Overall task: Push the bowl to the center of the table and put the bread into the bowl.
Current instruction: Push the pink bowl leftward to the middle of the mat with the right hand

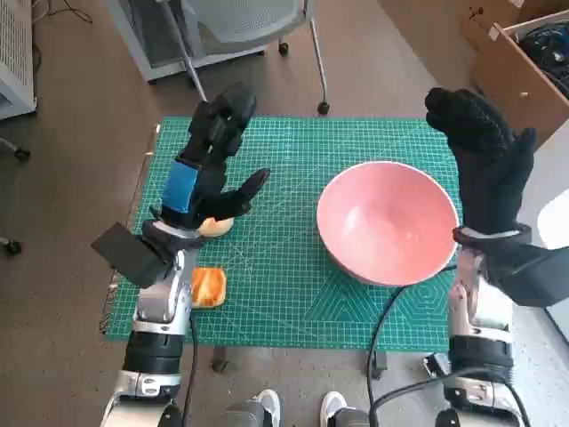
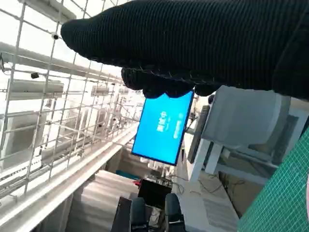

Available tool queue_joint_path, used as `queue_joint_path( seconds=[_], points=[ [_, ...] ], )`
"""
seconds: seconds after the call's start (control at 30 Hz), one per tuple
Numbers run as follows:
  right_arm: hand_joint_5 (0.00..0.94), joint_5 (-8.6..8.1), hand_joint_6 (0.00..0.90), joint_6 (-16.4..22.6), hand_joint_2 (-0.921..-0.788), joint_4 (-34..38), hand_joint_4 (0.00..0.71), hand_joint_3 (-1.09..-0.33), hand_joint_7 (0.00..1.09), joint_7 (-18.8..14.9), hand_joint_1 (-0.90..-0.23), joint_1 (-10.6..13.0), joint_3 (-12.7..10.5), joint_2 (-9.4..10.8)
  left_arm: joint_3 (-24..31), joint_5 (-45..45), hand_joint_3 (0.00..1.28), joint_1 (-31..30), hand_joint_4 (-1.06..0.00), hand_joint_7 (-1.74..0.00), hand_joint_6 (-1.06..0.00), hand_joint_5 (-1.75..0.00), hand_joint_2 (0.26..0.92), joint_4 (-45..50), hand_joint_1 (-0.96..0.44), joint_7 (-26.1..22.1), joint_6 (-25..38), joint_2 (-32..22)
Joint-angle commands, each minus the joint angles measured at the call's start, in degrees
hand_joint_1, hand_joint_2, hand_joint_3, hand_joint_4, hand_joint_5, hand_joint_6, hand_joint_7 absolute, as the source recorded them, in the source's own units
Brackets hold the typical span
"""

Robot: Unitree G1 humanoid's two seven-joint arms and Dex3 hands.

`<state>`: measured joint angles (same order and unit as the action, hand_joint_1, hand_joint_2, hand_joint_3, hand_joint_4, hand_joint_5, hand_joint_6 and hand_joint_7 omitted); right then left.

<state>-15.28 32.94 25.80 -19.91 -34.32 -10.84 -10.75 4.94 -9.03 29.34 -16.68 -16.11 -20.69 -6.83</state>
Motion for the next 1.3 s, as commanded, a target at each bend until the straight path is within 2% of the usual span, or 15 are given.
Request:
queue_joint_path(
  seconds=[0.03,0.83,1.3],
  points=[
    [0.003,0.84,0.061,-0.1,-0.921,0.9,0.2,-0.755,0.46,-0.2,-0.637,1.3,0.3,-0.1,0.0,0.2,0.54,0.3,-0.09,-0.61,0.0,-0.21,0.72,-0.2,-0.29,-0.1,-0.5,-0.4],
    [0.001,0.69,0.056,-0.4,-0.921,2.8,0.197,-0.764,0.46,-0.6,-0.636,0.4,0.0,-1.2,-0.2,0.7,0.51,0.8,-0.09,-0.61,0.0,-0.22,0.733,-1.3,-0.29,0.1,-1.1,-0.3],
    [0.0,-0.24,0.053,-0.2,-0.921,4.2,0.197,-0.766,0.46,-1.0,-0.637,-0.1,-0.8,-2.0,-0.1,0.7,0.5,1.2,-0.08,-0.61,0.0,-0.23,0.74,-2.3,-0.3,0.0,-2.0,-0.3]
  ],
)
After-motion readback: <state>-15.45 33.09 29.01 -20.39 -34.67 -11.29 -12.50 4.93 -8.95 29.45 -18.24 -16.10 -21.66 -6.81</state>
